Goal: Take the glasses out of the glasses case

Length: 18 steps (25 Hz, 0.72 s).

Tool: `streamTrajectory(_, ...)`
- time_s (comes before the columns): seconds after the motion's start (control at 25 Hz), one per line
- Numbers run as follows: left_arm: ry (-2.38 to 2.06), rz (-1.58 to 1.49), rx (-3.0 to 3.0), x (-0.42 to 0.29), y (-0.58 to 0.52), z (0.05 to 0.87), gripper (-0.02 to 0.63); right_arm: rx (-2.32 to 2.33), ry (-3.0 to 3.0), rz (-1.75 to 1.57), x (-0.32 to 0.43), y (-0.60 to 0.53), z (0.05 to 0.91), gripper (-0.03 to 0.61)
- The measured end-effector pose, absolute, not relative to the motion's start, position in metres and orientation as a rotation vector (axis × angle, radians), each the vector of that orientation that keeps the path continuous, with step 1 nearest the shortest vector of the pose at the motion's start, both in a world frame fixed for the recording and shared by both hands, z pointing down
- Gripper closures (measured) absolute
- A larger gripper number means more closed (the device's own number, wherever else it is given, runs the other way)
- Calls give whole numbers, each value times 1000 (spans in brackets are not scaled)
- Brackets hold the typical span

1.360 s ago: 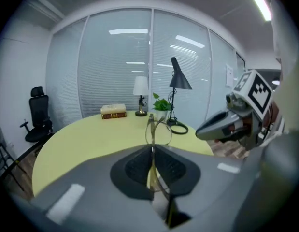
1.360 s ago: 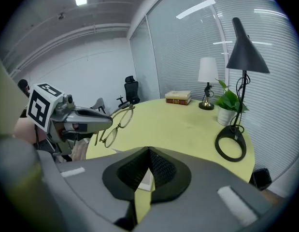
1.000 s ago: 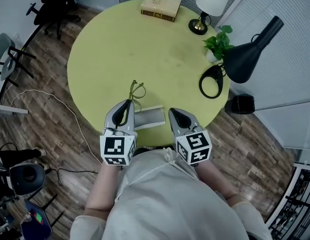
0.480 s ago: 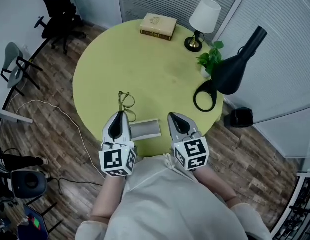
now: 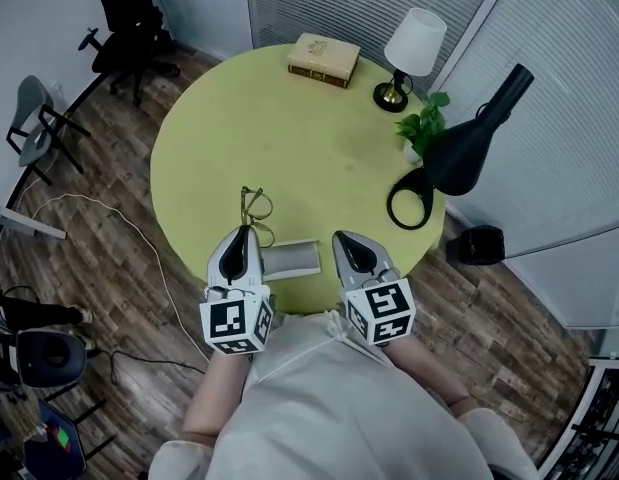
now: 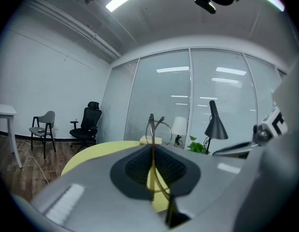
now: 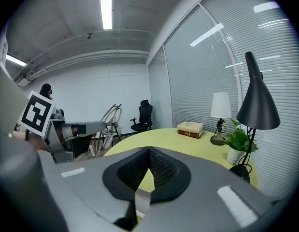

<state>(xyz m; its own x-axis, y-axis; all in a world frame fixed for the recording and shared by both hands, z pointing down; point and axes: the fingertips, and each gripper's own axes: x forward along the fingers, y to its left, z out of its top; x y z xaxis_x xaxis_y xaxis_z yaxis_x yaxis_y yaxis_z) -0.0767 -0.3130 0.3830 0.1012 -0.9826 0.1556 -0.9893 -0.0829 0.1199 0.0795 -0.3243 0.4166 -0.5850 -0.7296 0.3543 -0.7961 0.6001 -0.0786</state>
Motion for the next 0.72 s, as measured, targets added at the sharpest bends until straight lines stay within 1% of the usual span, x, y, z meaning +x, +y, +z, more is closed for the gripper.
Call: streamTrajectory(0.72, -1964, 58, 2169, -54, -313, 387, 598, 1213, -2563, 296, 98, -324, 412, 580)
